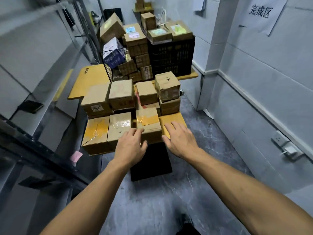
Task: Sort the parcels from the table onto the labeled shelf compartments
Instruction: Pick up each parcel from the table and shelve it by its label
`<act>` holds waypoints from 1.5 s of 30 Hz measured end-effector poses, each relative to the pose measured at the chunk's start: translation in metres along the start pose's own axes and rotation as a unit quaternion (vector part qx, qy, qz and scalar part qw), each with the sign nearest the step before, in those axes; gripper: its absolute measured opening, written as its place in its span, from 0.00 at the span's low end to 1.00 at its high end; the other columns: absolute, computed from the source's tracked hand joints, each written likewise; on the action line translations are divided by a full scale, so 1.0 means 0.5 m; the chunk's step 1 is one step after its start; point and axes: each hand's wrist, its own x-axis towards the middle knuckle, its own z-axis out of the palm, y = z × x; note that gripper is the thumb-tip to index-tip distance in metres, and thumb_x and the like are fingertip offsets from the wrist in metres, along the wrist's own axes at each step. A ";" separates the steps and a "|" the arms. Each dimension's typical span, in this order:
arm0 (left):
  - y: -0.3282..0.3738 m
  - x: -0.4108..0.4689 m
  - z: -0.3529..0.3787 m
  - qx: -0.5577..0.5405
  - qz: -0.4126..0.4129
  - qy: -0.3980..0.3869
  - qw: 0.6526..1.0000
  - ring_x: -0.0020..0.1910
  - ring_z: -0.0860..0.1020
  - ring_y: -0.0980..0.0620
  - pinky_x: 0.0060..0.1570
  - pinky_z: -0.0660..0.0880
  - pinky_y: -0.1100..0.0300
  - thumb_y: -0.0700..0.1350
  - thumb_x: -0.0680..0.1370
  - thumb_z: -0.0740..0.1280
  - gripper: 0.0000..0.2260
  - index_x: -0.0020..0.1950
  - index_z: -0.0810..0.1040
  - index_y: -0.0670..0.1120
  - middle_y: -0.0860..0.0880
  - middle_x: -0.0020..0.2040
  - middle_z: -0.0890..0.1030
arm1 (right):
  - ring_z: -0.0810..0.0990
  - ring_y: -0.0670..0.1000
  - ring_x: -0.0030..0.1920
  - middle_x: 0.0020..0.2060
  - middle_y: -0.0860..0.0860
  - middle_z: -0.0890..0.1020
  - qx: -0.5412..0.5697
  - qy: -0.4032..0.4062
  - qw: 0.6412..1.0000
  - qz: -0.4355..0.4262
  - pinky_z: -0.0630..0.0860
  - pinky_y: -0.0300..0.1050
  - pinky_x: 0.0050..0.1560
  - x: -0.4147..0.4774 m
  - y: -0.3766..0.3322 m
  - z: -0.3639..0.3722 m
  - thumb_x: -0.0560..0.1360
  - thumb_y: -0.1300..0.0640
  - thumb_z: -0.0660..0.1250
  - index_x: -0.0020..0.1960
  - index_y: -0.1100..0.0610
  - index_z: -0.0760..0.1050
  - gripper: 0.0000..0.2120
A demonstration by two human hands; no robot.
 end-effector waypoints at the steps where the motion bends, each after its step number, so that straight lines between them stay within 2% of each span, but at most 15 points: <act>1: -0.003 0.027 0.013 0.001 -0.007 -0.005 1.000 0.64 0.70 0.51 0.65 0.68 0.53 0.55 0.79 0.62 0.24 0.74 0.65 0.52 0.51 0.67 0.72 | 0.74 0.58 0.62 0.60 0.53 0.75 0.003 -0.010 1.000 -0.005 0.72 0.56 0.59 0.028 0.009 0.011 0.78 0.44 0.62 0.67 0.51 0.68 0.21; 9: -0.023 0.214 0.104 0.023 -0.117 -0.061 0.991 0.64 0.71 0.49 0.64 0.69 0.51 0.56 0.80 0.60 0.22 0.74 0.65 0.53 0.50 0.69 0.71 | 0.71 0.57 0.66 0.65 0.53 0.73 -0.001 -0.118 0.990 -0.082 0.70 0.54 0.63 0.230 0.085 0.103 0.80 0.45 0.61 0.73 0.51 0.65 0.23; 16: -0.036 0.263 0.159 0.035 -0.182 -0.105 0.977 0.64 0.71 0.47 0.67 0.67 0.50 0.55 0.80 0.60 0.20 0.72 0.66 0.52 0.49 0.68 0.71 | 0.72 0.57 0.65 0.65 0.53 0.72 0.001 -0.194 0.975 -0.108 0.71 0.55 0.62 0.295 0.109 0.156 0.81 0.44 0.58 0.72 0.50 0.63 0.22; 20: -0.039 0.271 0.184 0.020 -0.204 -0.107 0.973 0.65 0.70 0.47 0.69 0.66 0.50 0.57 0.80 0.60 0.22 0.72 0.64 0.54 0.48 0.70 0.68 | 0.73 0.57 0.65 0.68 0.53 0.71 0.036 -0.233 0.967 -0.092 0.73 0.54 0.62 0.304 0.121 0.186 0.82 0.44 0.56 0.74 0.48 0.61 0.22; 24: -0.040 0.273 0.200 -0.003 -0.247 -0.093 0.965 0.66 0.69 0.45 0.68 0.64 0.50 0.57 0.81 0.58 0.24 0.75 0.60 0.53 0.46 0.73 0.64 | 0.73 0.56 0.64 0.69 0.51 0.69 0.117 -0.260 0.957 -0.053 0.74 0.53 0.63 0.309 0.125 0.206 0.82 0.43 0.57 0.77 0.45 0.57 0.25; 27: -0.038 0.276 0.205 -0.026 -0.261 -0.102 0.960 0.68 0.68 0.44 0.69 0.62 0.50 0.56 0.81 0.58 0.24 0.76 0.59 0.53 0.46 0.74 0.65 | 0.72 0.54 0.67 0.72 0.51 0.67 0.183 -0.276 0.944 -0.011 0.72 0.49 0.66 0.314 0.124 0.216 0.82 0.45 0.59 0.79 0.43 0.57 0.27; 31: -0.042 0.271 0.200 -0.079 -0.275 -0.078 0.955 0.70 0.66 0.46 0.71 0.63 0.49 0.56 0.80 0.62 0.26 0.76 0.61 0.54 0.48 0.74 0.65 | 0.73 0.54 0.66 0.69 0.53 0.70 0.257 -0.255 0.931 0.034 0.70 0.46 0.66 0.310 0.113 0.217 0.82 0.48 0.62 0.77 0.45 0.63 0.24; 35: -0.042 0.247 0.191 -0.127 -0.254 -0.032 0.958 0.68 0.66 0.49 0.69 0.67 0.48 0.54 0.78 0.64 0.26 0.75 0.63 0.53 0.51 0.72 0.65 | 0.74 0.53 0.60 0.65 0.54 0.72 0.293 -0.222 0.928 0.063 0.70 0.45 0.59 0.292 0.104 0.197 0.82 0.46 0.62 0.73 0.46 0.66 0.21; 38: -0.032 0.228 0.176 -0.185 -0.206 0.041 0.960 0.66 0.69 0.52 0.66 0.67 0.56 0.50 0.78 0.66 0.25 0.74 0.66 0.53 0.52 0.69 0.69 | 0.73 0.52 0.60 0.63 0.54 0.74 0.345 -0.166 0.918 0.103 0.67 0.42 0.56 0.283 0.098 0.176 0.81 0.47 0.63 0.69 0.49 0.71 0.17; 40: -0.020 0.208 0.160 -0.248 -0.204 0.086 0.943 0.64 0.69 0.58 0.63 0.64 0.64 0.48 0.78 0.67 0.24 0.73 0.67 0.52 0.52 0.67 0.71 | 0.75 0.53 0.61 0.62 0.53 0.76 0.377 -0.131 0.908 0.129 0.67 0.43 0.55 0.272 0.089 0.163 0.81 0.47 0.64 0.65 0.49 0.72 0.15; 41: -0.015 0.196 0.151 -0.290 -0.208 0.103 0.928 0.64 0.70 0.60 0.63 0.65 0.65 0.48 0.77 0.67 0.24 0.73 0.67 0.53 0.53 0.67 0.72 | 0.75 0.53 0.60 0.61 0.52 0.77 0.390 -0.114 0.904 0.135 0.68 0.43 0.55 0.261 0.082 0.157 0.80 0.47 0.65 0.63 0.49 0.73 0.13; 45: 0.001 0.139 0.112 -0.450 -0.197 0.152 0.857 0.63 0.74 0.60 0.64 0.73 0.55 0.51 0.76 0.64 0.23 0.71 0.68 0.60 0.53 0.65 0.75 | 0.75 0.51 0.60 0.60 0.51 0.77 0.430 -0.067 0.891 0.132 0.67 0.43 0.54 0.209 0.049 0.125 0.79 0.49 0.68 0.60 0.46 0.71 0.11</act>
